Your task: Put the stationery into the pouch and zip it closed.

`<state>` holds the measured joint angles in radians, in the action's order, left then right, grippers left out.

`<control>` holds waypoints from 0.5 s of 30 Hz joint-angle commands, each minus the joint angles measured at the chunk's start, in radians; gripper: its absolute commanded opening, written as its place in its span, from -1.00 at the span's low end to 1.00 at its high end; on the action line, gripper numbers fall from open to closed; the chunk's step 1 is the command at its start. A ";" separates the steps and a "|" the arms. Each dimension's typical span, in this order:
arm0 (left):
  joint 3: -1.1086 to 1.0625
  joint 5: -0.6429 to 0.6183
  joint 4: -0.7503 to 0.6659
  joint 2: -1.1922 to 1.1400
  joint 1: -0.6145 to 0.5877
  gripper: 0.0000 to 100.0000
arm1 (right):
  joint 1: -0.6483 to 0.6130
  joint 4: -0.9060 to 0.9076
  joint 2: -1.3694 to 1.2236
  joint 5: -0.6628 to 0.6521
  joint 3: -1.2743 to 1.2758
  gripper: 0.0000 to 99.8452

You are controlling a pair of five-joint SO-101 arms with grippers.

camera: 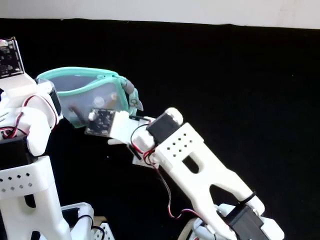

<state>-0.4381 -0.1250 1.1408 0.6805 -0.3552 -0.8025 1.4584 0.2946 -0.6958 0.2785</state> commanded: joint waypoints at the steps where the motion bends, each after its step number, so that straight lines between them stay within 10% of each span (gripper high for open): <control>1: -0.015 0.006 0.014 -0.056 0.005 -0.99 | 0.025 -0.102 0.039 -0.114 0.108 -0.68; 15: -0.015 0.006 0.014 -0.056 0.005 -0.99 | 0.025 -0.489 0.028 -0.327 0.340 -0.58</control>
<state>-0.4381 -0.1250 1.1408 0.6805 -0.3552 -0.7933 1.0380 0.2961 -0.9689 0.6114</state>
